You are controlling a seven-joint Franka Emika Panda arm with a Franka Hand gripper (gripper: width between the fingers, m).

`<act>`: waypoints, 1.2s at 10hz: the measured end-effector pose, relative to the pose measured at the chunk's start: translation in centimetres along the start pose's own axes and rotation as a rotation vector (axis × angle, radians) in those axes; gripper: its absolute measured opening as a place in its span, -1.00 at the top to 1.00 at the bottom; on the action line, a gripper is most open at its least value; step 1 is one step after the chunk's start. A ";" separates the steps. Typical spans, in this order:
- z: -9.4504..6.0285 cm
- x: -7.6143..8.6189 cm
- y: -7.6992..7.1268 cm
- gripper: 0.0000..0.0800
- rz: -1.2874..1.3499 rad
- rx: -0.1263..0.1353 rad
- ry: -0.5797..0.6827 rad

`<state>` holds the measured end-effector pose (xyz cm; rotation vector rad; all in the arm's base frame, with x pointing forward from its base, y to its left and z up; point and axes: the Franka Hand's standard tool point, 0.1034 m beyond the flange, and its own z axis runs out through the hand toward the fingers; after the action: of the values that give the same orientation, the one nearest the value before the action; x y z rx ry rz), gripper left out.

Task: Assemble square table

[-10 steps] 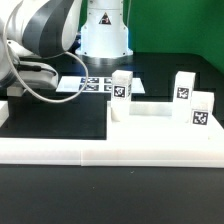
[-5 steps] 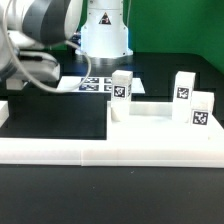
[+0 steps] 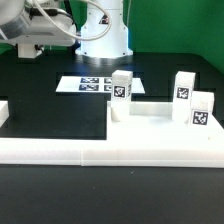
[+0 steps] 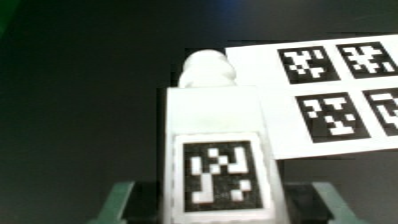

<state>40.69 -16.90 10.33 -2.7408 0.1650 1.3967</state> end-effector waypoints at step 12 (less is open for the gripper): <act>-11.7 -2.8 -10.7 0.27 0.059 0.024 0.479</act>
Offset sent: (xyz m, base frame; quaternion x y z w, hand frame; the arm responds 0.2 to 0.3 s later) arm 0.0136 0.0464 0.0232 0.0034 0.0437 -0.0138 0.9989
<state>49.74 -7.27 19.54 -3.0172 0.2814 0.7142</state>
